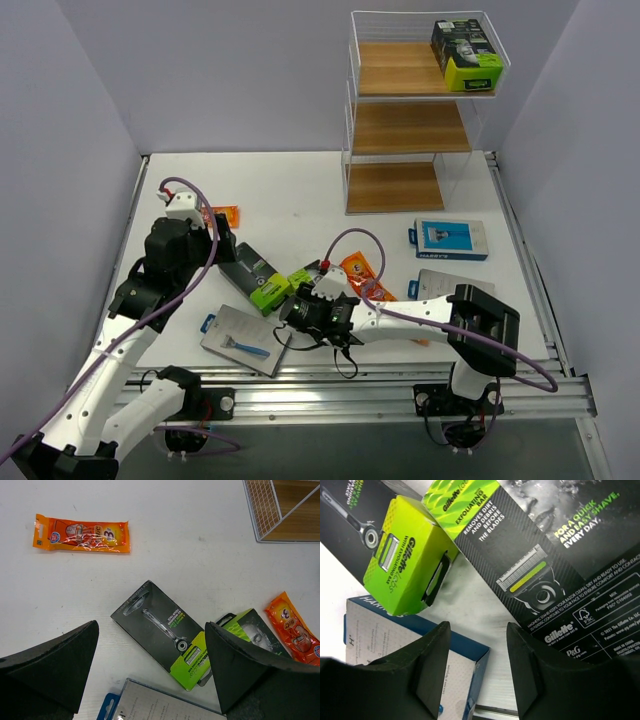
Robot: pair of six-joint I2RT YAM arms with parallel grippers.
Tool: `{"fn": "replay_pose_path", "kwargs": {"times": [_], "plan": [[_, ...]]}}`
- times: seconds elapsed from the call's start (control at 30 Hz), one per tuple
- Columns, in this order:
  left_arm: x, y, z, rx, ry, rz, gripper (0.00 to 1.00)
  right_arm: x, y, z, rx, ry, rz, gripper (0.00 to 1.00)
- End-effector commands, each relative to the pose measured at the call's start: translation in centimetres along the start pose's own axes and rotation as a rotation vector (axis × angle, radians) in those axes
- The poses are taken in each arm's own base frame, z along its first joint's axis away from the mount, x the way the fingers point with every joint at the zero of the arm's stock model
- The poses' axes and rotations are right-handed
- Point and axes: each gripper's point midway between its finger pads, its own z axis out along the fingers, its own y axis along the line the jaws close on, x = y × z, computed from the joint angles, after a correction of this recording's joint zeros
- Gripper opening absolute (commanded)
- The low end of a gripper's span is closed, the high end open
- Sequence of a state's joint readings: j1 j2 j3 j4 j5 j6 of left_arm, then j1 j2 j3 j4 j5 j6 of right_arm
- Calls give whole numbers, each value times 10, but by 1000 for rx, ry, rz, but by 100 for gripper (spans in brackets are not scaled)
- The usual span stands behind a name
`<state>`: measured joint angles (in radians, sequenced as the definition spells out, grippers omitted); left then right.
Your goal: Place and organize the shaving razors onto the shelf
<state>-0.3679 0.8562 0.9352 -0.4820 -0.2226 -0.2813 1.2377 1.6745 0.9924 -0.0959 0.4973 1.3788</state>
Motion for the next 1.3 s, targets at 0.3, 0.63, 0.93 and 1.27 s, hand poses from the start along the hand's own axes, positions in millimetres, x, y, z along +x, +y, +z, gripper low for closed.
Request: {"fn": "replay_pose_path", "kwargs": {"times": [0.3, 0.63, 0.93, 1.27], "plan": [[-6, -14, -2, 53, -24, -4, 96, -17, 30, -1, -123, -80, 94, 39], [-5, -20, -6, 73, -28, 11, 96, -13, 44, 9, -130, -60, 120, 36], [-5, -24, -9, 91, -33, 19, 96, -7, 42, 24, -123, -31, 134, 30], [-5, -30, -13, 110, -39, 31, 95, -8, 47, 39, -120, -24, 142, 30]]}}
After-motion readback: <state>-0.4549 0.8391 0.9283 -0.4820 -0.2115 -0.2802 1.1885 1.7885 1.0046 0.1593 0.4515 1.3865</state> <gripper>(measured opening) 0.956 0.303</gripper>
